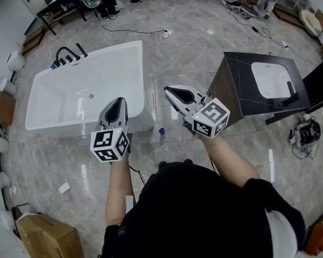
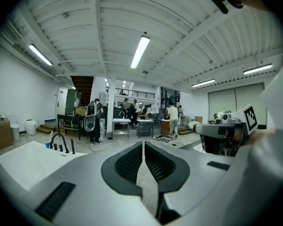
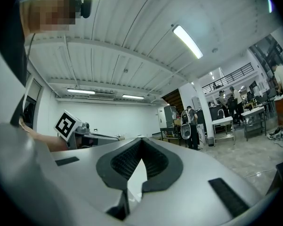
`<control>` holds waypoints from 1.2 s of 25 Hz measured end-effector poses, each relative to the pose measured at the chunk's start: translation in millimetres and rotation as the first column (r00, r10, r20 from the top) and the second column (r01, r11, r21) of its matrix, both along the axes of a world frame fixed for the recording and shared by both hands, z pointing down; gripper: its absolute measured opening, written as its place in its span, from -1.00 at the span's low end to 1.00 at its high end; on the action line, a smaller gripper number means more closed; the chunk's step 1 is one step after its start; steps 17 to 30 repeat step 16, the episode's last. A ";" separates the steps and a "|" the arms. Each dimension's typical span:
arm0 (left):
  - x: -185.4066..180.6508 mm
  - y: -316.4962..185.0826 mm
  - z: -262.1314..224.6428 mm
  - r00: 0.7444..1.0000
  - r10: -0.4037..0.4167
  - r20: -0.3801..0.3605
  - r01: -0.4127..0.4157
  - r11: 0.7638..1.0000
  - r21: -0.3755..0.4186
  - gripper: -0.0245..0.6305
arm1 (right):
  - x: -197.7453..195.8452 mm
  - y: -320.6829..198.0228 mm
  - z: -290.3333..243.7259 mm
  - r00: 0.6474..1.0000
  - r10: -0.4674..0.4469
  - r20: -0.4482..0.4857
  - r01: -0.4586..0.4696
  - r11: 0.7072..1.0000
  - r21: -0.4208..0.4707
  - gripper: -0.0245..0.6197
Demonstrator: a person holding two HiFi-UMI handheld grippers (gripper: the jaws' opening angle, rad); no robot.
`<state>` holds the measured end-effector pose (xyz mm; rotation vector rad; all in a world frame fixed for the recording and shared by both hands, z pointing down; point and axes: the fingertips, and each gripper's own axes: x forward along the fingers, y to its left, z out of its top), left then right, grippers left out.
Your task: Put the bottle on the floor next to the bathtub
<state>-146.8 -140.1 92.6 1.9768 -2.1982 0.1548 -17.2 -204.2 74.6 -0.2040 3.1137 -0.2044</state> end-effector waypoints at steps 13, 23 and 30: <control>9.6 5.0 8.2 1.000 0.026 0.005 -0.026 0.999 -0.019 -0.84 | 6.4 3.4 12.8 1.000 0.007 -0.022 -0.008 1.000 -0.016 -0.84; 6.9 4.9 8.5 1.000 0.026 0.004 -0.026 0.999 -0.020 -0.84 | 6.0 1.5 13.6 1.000 0.015 -0.023 -0.015 1.000 -0.019 -0.84; 6.9 4.9 8.5 1.000 0.026 0.004 -0.026 0.999 -0.020 -0.84 | 6.0 1.5 13.6 1.000 0.015 -0.023 -0.015 1.000 -0.019 -0.84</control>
